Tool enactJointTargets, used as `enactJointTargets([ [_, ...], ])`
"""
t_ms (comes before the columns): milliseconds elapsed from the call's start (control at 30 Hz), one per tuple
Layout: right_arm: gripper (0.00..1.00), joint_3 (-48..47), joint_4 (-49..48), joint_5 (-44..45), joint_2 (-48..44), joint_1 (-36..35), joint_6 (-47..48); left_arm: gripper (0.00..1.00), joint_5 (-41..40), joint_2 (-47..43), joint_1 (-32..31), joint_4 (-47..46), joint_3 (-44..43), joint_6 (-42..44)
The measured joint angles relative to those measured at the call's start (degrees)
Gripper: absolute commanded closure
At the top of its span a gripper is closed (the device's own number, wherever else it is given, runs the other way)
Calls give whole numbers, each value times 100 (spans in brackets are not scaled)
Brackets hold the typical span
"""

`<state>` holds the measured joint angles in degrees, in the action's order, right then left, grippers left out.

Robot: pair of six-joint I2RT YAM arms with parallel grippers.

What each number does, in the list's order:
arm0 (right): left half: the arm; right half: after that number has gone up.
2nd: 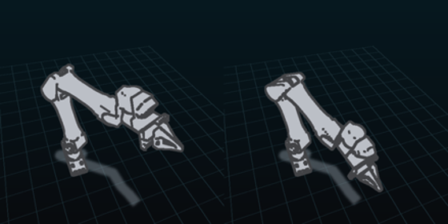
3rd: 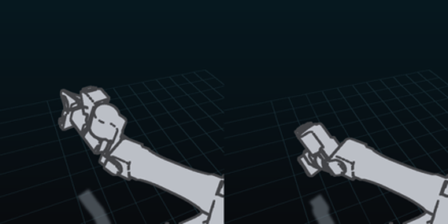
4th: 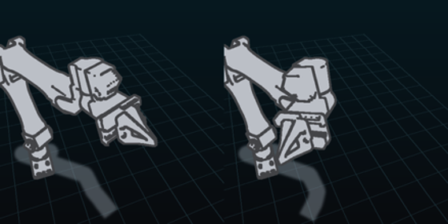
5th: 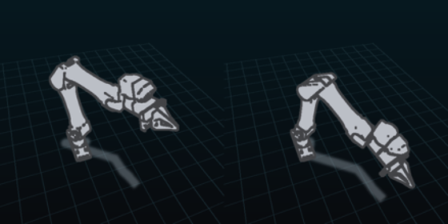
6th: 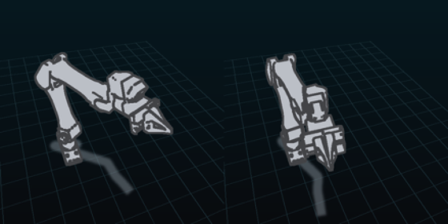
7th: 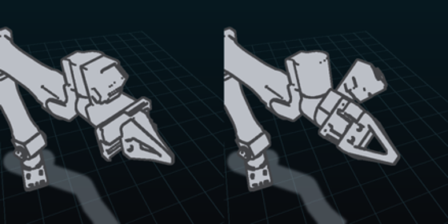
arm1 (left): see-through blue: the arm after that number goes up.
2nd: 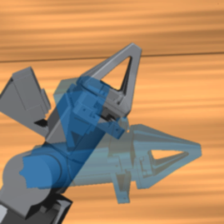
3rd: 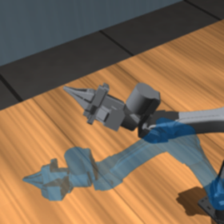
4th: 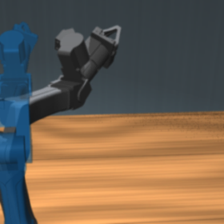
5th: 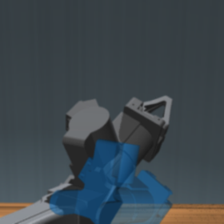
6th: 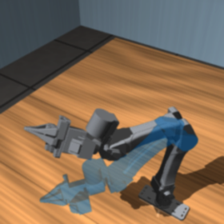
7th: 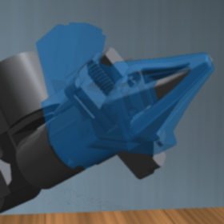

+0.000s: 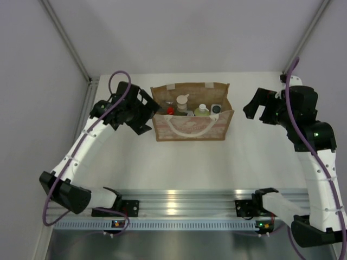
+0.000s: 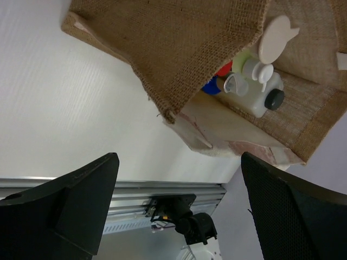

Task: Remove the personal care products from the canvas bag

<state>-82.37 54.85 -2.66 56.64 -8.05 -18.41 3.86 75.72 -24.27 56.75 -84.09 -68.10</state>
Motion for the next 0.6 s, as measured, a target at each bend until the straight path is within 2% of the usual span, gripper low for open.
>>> enactJointTargets([
  [200, 1, 0, 4, -557, -35, 0, -33, 1, -39, 560, -225, -203, 72, -315],
  [400, 1, -153, 17, -1152, 76, -284, -195, 9, -122, 629, -551, -400, 463, -542],
  [467, 1, -422, 17, -1045, 280, -695, -295, 17, -162, 632, -710, -431, 544, -599],
  [533, 0, -813, -17, -870, 614, -1261, -415, 20, -221, 636, -896, -448, 557, -693],
  [567, 1, -997, -31, -761, 791, -1508, -463, 31, -227, 643, -984, -479, 557, -726],
  [600, 1, -1128, -46, -664, 940, -1716, -501, 37, -229, 660, -1054, -503, 557, -776],
])
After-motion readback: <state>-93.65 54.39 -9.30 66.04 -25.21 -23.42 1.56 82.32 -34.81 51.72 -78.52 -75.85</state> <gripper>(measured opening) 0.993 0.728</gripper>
